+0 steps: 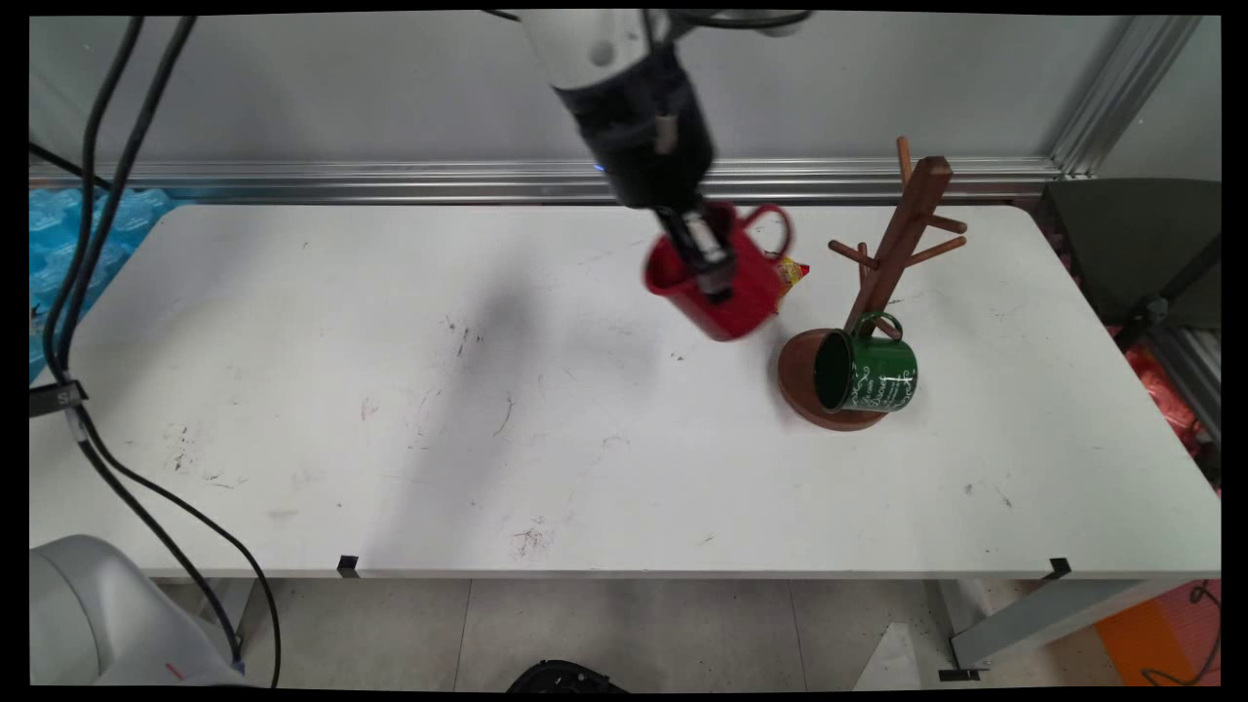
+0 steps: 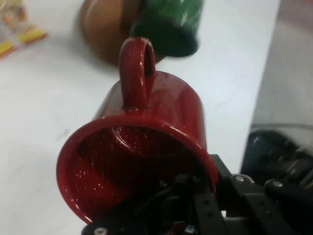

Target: Place the picked object on the table

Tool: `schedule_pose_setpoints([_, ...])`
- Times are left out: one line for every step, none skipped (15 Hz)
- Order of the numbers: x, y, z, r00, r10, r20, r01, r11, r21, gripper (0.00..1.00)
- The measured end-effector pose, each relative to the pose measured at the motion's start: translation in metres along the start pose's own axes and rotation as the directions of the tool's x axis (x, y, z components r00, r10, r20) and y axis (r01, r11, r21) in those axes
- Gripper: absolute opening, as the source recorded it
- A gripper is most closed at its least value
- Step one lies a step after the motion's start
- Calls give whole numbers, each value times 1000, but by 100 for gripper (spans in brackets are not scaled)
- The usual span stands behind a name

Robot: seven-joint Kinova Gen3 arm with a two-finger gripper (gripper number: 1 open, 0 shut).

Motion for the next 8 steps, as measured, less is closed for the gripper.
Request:
schedule_pose_setpoints([-4, -8, -3, 1000, 4, 23, -5, 1000, 20, 0])
schedule_pose_setpoints([-6, -13, -5, 999, 6, 37, -7, 999, 33, 0])
schedule_pose_setpoints([-8, -20, -6, 998, 8, 57, -11, 999, 53, 0])
schedule_pose_setpoints([-9, -25, -7, 998, 9, 70, -14, 998, 66, 0])
schedule_pose_setpoints([-11, -33, -7, 996, 10, 86, -18, 996, 86, 0])
schedule_pose_setpoints([-12, -38, -7, 995, 11, 97, -21, 995, 99, 0])
schedule_pose_setpoints([-12, -45, -7, 994, 14, 113, -27, 993, 119, 0])
schedule_pose_setpoints([-13, -53, -5, 991, 15, 130, -34, 989, 143, 0])
